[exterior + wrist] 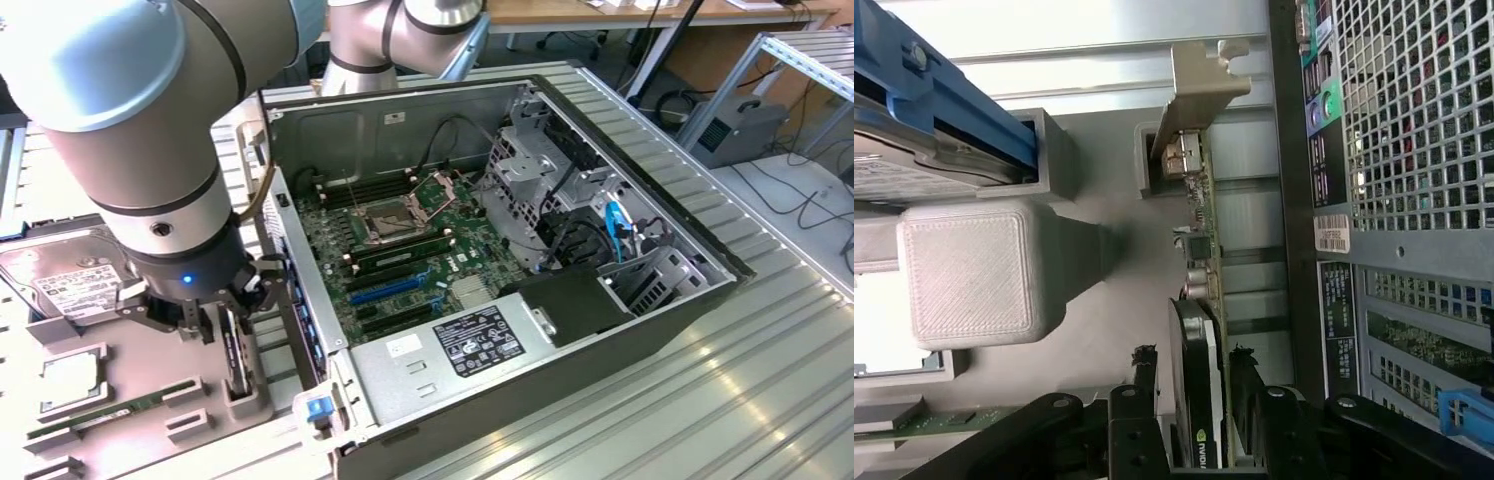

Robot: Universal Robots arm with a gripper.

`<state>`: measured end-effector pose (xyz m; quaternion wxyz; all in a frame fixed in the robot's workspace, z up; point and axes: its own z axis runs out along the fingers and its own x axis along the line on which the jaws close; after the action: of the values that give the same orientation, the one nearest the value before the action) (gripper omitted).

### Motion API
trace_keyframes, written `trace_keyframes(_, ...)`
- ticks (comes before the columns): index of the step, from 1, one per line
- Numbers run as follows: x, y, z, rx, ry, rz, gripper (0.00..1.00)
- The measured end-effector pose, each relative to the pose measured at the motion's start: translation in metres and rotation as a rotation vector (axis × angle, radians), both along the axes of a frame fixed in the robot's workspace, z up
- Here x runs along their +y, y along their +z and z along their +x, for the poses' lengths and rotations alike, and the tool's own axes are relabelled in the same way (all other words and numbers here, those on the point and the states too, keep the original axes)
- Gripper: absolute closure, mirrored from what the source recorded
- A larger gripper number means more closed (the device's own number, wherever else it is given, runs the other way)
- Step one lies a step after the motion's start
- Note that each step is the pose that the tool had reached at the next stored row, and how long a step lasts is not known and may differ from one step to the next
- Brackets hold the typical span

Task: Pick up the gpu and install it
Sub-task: 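Pick up the gpu and move the gpu toward the slot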

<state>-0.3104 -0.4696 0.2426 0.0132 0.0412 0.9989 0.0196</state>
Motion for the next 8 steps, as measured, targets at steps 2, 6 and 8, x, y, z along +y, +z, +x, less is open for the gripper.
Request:
trace_keyframes(2, 0.0, -0.0001, 0.0013, -0.0002, 0.0, 0.0001, 0.58)
trace_keyframes(6, 0.0, -0.0001, 0.0014, -0.0001, 0.0, 0.0001, 0.58)
trace_keyframes(8, 0.0, -0.0002, 0.0014, -0.0001, 0.0, 0.0, 0.58)
